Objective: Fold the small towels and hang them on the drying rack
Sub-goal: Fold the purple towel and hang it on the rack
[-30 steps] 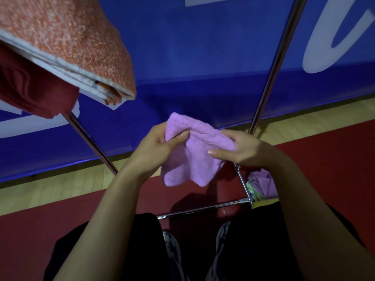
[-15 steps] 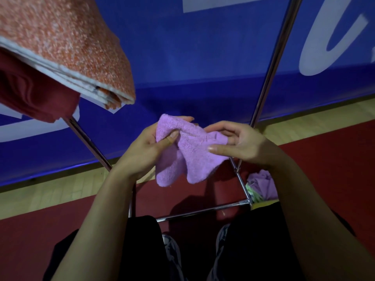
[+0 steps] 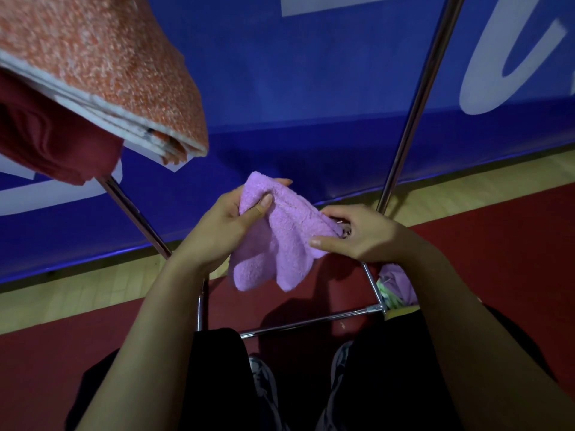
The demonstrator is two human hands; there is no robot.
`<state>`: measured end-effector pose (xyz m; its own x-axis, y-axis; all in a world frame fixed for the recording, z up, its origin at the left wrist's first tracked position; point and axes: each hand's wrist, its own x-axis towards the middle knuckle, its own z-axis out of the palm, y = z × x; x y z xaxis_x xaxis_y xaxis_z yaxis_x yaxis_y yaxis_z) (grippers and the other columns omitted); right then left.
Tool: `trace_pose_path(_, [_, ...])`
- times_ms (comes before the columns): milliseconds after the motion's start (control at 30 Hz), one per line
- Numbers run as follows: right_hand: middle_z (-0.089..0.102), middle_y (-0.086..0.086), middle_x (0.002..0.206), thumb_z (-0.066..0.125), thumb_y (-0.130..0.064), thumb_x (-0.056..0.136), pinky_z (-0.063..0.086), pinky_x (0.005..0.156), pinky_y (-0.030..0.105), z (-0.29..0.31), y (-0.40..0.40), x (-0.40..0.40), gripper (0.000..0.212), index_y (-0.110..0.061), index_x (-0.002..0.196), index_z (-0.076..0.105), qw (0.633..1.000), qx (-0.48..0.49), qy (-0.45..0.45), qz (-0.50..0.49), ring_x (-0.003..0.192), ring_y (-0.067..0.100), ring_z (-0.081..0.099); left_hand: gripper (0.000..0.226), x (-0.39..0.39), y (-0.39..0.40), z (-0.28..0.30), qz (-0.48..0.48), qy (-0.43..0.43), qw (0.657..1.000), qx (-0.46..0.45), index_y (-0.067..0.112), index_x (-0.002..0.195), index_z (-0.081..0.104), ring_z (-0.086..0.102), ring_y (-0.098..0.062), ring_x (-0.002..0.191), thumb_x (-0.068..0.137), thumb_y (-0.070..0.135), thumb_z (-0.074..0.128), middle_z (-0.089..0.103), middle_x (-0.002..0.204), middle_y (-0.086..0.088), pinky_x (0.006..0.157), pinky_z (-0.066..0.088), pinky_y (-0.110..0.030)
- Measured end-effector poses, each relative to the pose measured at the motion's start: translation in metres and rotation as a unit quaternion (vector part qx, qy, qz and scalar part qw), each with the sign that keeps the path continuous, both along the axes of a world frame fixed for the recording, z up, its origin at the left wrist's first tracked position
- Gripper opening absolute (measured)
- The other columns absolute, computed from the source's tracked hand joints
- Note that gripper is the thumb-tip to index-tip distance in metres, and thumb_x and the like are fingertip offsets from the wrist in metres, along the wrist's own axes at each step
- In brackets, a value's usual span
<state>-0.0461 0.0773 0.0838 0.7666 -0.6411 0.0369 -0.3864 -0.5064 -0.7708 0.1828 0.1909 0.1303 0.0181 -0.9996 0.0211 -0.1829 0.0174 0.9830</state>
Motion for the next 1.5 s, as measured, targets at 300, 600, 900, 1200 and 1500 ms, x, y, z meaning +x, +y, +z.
trace_pose_path(300, [0.061,-0.012,0.067,0.068,-0.032,0.096,0.045,0.065,0.027,-0.011,-0.013,-0.005,0.013,-0.029,0.085,0.062,0.997,-0.008,0.065,-0.036,0.061,0.008,0.052,0.029,-0.002,0.001,-0.003,0.017,-0.074,0.997,0.027,0.022,0.133,0.068,0.067,-0.01,0.122,0.108,0.026,0.053,0.073,0.128,0.009,0.108,0.052,-0.039])
trace_pose_path(600, [0.061,-0.013,0.075,0.056,-0.023,0.104,0.034,0.063,0.023,-0.002,-0.023,-0.016,0.019,-0.032,0.087,0.056,0.987,-0.06,0.096,-0.111,0.073,0.003,0.055,0.026,-0.013,0.0,-0.003,0.045,-0.104,0.993,0.045,0.017,0.106,0.074,0.072,-0.013,0.088,0.106,0.036,0.056,0.077,0.104,-0.007,0.078,0.054,-0.025])
trace_pose_path(900, [0.072,-0.003,0.094,0.059,-0.029,0.102,0.038,0.073,0.019,0.02,-0.003,-0.03,0.013,-0.022,0.102,0.07,0.973,-0.094,0.058,-0.201,0.088,0.015,0.064,0.03,-0.039,0.012,0.008,0.08,-0.063,0.993,0.052,0.017,0.105,0.074,0.073,-0.035,0.101,0.106,0.041,0.056,0.078,0.103,-0.009,0.093,0.056,-0.055])
trace_pose_path(1200, [0.057,-0.01,0.098,0.064,-0.045,0.096,0.04,0.079,0.012,0.105,0.074,0.002,0.019,-0.027,0.103,0.064,0.973,-0.145,-0.119,-0.138,0.094,0.005,0.056,0.023,-0.08,0.032,0.054,0.125,-0.158,0.978,-0.048,0.031,0.118,0.072,0.072,-0.002,0.098,0.109,0.036,0.051,0.078,0.103,0.016,0.09,0.058,-0.042])
trace_pose_path(1500, [0.068,-0.009,0.084,0.058,-0.035,0.103,0.046,0.072,0.018,0.174,0.092,0.025,0.018,-0.024,0.09,0.062,0.971,-0.126,-0.187,-0.075,0.085,0.007,0.063,0.02,-0.068,0.054,0.111,0.147,-0.222,0.953,-0.145,0.038,0.124,0.062,0.067,0.0,0.108,0.11,0.035,0.048,0.072,0.114,0.019,0.095,0.054,-0.042])
